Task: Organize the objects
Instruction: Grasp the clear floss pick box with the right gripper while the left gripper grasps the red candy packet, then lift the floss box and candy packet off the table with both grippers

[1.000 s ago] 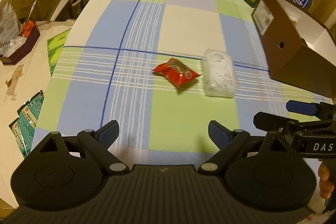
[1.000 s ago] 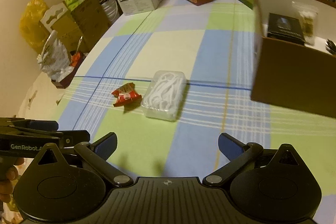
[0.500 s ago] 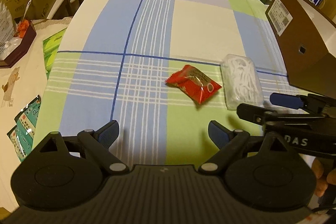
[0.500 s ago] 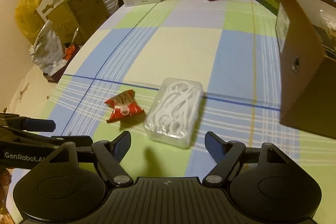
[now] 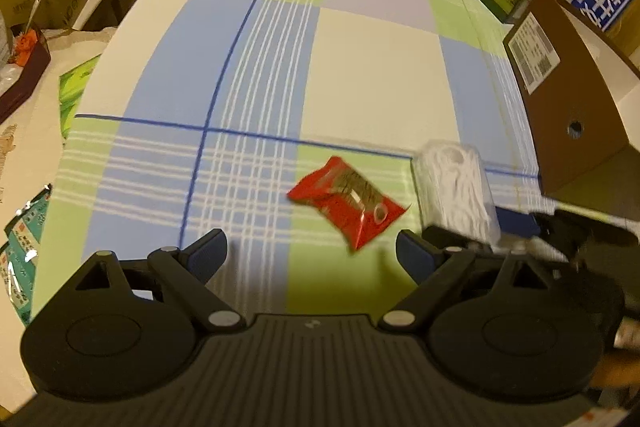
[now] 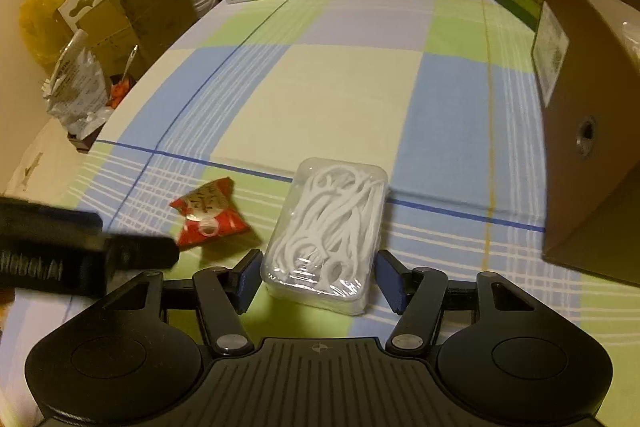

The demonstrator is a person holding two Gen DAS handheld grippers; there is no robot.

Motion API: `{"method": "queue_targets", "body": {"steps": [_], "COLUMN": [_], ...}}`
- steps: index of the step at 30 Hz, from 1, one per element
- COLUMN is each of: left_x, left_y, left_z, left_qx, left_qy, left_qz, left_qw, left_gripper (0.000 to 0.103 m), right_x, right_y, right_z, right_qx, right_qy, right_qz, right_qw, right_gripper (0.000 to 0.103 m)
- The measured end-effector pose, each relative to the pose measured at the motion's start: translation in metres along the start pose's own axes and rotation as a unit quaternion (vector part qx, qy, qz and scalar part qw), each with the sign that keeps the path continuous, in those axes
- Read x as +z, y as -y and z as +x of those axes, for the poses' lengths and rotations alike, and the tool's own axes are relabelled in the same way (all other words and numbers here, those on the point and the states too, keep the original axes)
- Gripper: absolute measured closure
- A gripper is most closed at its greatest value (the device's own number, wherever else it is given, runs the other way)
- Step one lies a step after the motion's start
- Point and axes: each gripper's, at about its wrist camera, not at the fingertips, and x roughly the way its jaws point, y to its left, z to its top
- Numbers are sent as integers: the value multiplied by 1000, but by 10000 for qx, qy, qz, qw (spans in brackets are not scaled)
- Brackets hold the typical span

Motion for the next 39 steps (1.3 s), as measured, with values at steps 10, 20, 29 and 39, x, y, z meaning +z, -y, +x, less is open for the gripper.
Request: {"method": "queue_targets", "body": {"steps": [10, 20, 29, 39], "left_x": [24, 15, 4, -22], "left_y": [21, 15, 15, 27], "left_z": [31, 37, 30, 18], "left_qx": [87, 242, 280, -17], "left_qy": [-13, 45, 211, -23], "left_qz": [-76, 216, 682, 797], "left_qw": [9999, 9995, 9971, 9968], "left_gripper": [14, 51, 65, 66], "right_x": [-10, -7, -3, -24], "right_y": [36, 43, 41, 36], "right_z": [-17, -22, -9, -23], "right_qx": [-474, -486, -603, -562], "right_qy": [74, 105, 87, -73], "right_qz": [472, 699, 563, 138], "right_qw": [9977, 9963, 9966, 9983], "right_gripper": [46, 32, 40, 48]}}
